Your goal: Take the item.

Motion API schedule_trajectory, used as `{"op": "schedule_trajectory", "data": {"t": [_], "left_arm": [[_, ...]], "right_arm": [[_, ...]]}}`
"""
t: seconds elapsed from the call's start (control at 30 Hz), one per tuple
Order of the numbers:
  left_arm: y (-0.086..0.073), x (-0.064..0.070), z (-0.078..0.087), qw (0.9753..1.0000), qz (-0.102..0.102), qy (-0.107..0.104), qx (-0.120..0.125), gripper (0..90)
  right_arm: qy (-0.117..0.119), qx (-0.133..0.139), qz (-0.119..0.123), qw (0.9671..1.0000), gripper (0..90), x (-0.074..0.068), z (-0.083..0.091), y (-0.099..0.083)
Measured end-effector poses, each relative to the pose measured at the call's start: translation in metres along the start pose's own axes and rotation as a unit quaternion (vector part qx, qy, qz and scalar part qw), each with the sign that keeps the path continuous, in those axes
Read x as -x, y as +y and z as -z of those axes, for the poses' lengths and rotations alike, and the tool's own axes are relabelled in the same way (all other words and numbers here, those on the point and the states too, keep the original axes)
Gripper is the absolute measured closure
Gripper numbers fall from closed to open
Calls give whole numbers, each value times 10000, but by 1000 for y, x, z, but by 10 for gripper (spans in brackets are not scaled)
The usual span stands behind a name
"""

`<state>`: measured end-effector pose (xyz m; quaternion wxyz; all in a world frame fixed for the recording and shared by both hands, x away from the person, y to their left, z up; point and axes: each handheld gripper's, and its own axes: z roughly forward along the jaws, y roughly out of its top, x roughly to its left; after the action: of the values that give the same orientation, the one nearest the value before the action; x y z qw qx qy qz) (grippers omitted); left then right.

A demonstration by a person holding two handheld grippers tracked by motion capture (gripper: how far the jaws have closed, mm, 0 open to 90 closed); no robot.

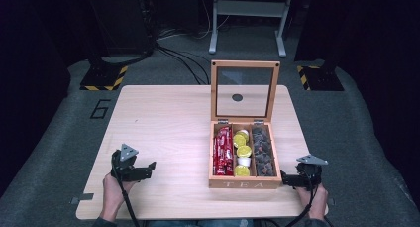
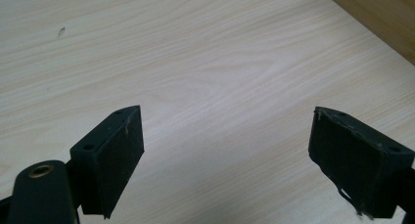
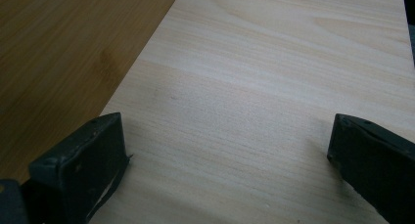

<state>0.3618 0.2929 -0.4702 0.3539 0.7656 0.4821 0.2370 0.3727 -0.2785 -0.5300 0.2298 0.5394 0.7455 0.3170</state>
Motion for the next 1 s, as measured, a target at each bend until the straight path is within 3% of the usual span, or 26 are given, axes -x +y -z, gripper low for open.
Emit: {"op": "schedule_trajectory", "data": {"t": [0.5,0.8,1.0], "left_arm": [[23,22,-4,9995,-213,-207,148,136],[44,39,-9,9978,-487,-406,174,131],[53,49,-14,9971,-529,-488,233,132]], "right_arm": [[12,1,6,10000,4,0,0,0],[13,10,38,10000,7,0,0,0],[5,17,41,10000,8,0,0,0]]}}
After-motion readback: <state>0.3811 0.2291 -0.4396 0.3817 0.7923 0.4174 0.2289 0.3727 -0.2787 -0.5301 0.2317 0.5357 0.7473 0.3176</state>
